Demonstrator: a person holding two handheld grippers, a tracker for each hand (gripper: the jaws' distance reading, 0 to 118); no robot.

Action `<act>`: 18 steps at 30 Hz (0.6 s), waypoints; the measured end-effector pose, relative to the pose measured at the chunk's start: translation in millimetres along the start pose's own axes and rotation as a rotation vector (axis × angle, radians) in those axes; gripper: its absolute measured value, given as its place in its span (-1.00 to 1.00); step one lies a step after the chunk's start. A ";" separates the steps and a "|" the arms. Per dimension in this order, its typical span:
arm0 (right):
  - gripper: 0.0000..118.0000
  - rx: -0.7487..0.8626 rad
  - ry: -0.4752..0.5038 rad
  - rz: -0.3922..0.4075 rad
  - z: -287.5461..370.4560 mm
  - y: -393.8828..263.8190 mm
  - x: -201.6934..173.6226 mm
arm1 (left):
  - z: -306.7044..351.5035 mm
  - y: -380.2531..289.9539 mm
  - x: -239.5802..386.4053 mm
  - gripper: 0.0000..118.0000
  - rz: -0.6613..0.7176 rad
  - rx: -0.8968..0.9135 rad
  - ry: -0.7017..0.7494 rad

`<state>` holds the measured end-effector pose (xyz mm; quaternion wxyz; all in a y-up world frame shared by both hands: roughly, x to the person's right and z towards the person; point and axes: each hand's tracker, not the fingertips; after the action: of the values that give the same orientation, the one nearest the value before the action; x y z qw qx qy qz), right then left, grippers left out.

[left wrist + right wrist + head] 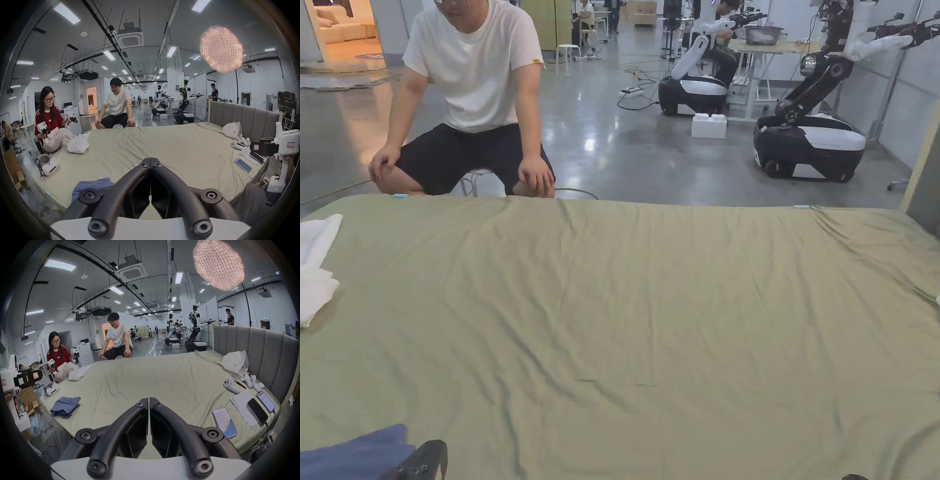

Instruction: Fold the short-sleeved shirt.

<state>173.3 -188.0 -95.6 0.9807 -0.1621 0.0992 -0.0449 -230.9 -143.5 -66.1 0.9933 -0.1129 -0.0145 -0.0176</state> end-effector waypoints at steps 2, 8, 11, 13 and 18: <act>-1.00 0.004 -0.003 -0.009 -0.5 -0.7 -0.9 | 2.1 1.7 -0.5 -1.00 0.003 0.007 0.002; -1.00 0.005 -0.004 -0.020 -1.1 -1.0 -0.4 | 0.9 2.5 -5.3 -1.00 0.018 0.011 0.019; -1.00 0.004 -0.005 -0.020 -1.5 -1.1 -0.9 | 1.6 2.2 -4.8 -1.00 0.027 0.013 0.022; -0.98 0.005 -0.006 -0.022 -1.4 -1.1 -0.5 | 1.0 1.9 -6.8 -1.00 0.031 0.013 0.029; 0.06 0.004 -0.009 -0.034 -1.2 -0.3 -0.4 | 1.7 5.0 -7.6 -0.16 0.058 0.015 0.031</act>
<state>172.5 -188.6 -96.5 0.9806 -0.1622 0.0918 -0.0609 -238.4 -138.1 -65.8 0.9943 -0.1057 0.0039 0.0094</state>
